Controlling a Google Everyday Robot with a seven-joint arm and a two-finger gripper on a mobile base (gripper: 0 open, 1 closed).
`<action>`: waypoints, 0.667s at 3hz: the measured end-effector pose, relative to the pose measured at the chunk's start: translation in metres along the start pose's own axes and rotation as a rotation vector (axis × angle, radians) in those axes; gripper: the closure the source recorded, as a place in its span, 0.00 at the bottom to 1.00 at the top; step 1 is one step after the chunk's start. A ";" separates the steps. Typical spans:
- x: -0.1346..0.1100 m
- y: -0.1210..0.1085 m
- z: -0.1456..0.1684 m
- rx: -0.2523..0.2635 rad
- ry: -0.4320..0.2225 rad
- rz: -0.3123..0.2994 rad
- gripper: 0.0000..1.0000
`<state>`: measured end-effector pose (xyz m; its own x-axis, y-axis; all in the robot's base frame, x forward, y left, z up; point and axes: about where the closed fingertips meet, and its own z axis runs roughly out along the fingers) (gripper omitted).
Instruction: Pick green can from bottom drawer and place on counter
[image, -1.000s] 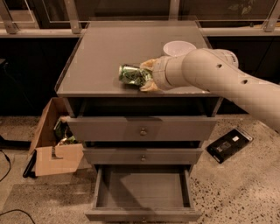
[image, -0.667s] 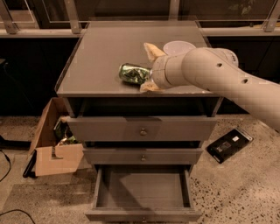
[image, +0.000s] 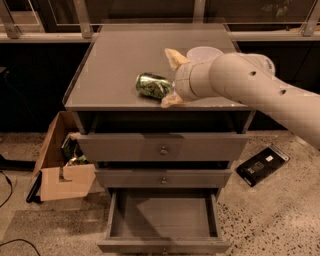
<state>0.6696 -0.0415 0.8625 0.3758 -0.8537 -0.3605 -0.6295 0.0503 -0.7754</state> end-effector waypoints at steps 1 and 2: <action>-0.024 -0.026 -0.035 0.094 -0.016 -0.061 0.00; -0.024 -0.027 -0.036 0.098 -0.016 -0.065 0.00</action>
Offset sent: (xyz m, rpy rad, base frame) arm -0.0131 0.0011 0.0374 0.0032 -0.0900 0.0087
